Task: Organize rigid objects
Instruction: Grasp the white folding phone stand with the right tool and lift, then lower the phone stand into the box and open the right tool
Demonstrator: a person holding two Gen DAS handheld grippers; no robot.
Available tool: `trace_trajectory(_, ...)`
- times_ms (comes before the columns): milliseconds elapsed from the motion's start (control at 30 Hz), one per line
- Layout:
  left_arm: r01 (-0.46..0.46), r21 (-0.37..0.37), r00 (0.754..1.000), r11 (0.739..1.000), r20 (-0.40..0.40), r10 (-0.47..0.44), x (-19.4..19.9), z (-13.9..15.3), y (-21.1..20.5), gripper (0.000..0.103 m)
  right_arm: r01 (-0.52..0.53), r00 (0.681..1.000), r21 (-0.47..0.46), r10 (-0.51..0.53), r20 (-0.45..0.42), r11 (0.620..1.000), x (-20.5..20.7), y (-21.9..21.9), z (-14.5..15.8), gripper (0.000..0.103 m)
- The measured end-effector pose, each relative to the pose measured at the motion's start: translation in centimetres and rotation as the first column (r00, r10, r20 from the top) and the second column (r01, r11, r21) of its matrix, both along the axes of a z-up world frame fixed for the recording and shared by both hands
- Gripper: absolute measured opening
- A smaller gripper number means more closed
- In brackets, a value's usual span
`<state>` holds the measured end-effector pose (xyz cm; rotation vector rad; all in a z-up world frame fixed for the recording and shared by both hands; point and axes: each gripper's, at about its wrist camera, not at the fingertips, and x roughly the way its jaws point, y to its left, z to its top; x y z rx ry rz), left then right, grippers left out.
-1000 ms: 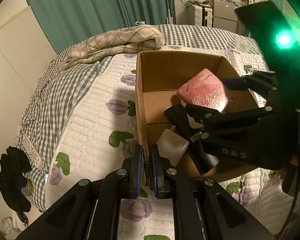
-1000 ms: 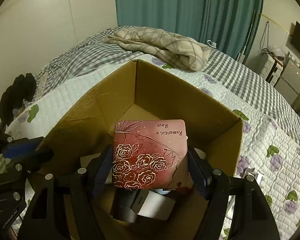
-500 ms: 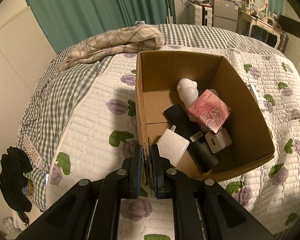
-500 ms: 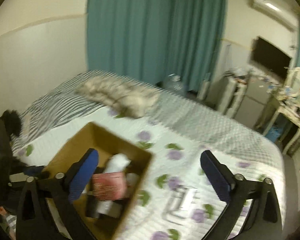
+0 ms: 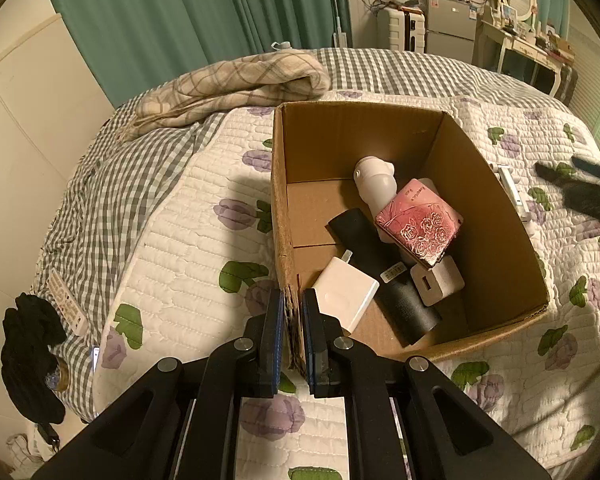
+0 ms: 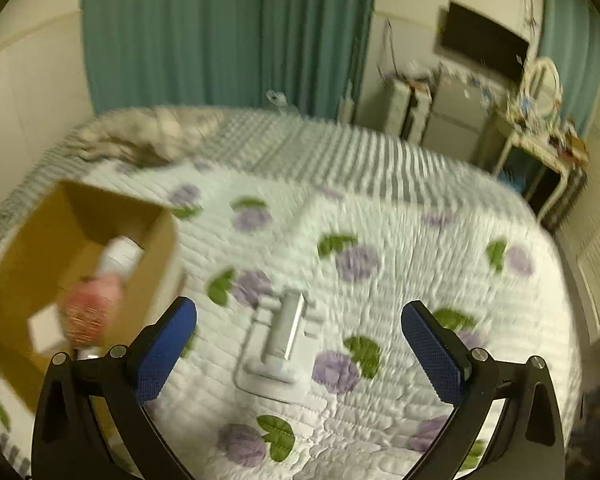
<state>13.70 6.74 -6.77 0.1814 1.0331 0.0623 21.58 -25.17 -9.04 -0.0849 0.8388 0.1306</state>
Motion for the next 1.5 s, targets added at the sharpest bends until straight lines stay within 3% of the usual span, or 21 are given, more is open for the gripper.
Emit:
trace_trajectory(267, 0.007, 0.006, 1.0, 1.0, -0.005, -0.007, 0.0, 0.0, -0.1, 0.008, 0.054, 0.991, 0.017, -0.051, -0.127, 0.998, 2.3, -0.1, -7.3, 0.103)
trace_trajectory(433, 0.007, 0.01, 1.0, 1.0, -0.003, -0.007, 0.0, 0.0, -0.1, 0.008, 0.05, 0.987, 0.02, -0.046, -0.151, 0.999, 3.0, 0.0, -8.3, 0.102)
trace_trajectory(733, 0.006, 0.007, 1.0, 1.0, -0.003, -0.006, 0.0, 0.0, -0.2, 0.008, -0.004, 0.985, -0.001, 0.003, -0.17, 1.0, 3.8, 1.5, -9.4, 0.073)
trace_trajectory(1100, 0.007, -0.001, 1.0, 1.0, 0.0, -0.007, -0.1, 0.2, -0.2, 0.008, 0.032, 0.994, 0.015, -0.03, -0.104, 0.999, 2.5, 1.0, -8.1, 0.068)
trace_trajectory(1333, 0.008, -0.002, 1.0, 1.0, -0.001, -0.008, -0.1, 0.2, -0.3, 0.008, 0.054, 0.998, 0.063, -0.051, -0.039, 0.997, 0.7, -0.2, -5.3, 0.063)
trace_trajectory(1367, 0.008, -0.002, 1.0, 1.0, -0.002, -0.008, -0.1, 0.2, -0.3, 0.008, 0.054, 0.998, 0.066, -0.053, -0.02, 0.996, 0.5, -0.3, -4.6, 0.055)
trace_trajectory(1500, 0.007, -0.001, 1.0, 1.0, -0.001, -0.007, -0.1, 0.2, -0.3, 0.008, 0.032, 0.998, 0.084, -0.035, 0.042, 0.996, -0.5, -0.5, -1.7, 0.055)
